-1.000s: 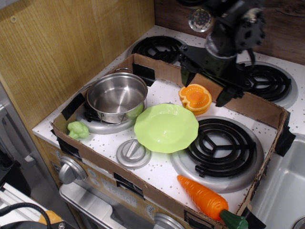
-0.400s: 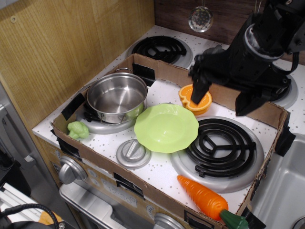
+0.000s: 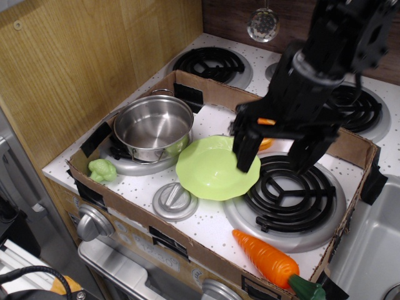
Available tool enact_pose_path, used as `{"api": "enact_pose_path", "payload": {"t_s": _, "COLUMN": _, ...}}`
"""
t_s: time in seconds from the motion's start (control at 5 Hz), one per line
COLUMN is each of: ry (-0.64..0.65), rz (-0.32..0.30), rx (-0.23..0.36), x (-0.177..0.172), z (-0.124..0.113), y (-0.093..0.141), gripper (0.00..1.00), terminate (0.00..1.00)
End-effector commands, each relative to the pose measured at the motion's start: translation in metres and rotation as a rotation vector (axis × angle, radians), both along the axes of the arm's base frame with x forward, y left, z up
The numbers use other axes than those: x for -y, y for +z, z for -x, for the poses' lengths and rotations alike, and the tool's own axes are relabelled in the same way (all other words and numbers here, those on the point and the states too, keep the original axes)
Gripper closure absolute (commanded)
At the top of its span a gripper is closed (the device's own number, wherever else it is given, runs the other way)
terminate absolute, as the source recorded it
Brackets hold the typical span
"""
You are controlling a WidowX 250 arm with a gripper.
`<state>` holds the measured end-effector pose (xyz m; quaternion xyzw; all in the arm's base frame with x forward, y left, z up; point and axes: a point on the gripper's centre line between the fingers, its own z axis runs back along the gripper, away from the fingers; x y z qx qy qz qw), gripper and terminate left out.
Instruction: Put carrot on plate
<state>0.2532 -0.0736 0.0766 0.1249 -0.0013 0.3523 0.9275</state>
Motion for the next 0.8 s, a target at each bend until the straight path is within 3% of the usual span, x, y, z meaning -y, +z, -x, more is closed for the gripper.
{"api": "enact_pose_path", "payload": {"t_s": 0.0, "ry": 0.1, "rz": 0.05, "rx": -0.031, "x": 0.018, "z": 0.016, "y": -0.018, "gripper": 0.0, "terminate": 0.0}}
{"api": "enact_pose_path", "payload": {"t_s": 0.6, "ry": 0.095, "rz": 0.105, "rx": -0.051, "x": 0.04, "z": 0.033, "y": -0.04, "gripper": 0.0, "terminate": 0.0}}
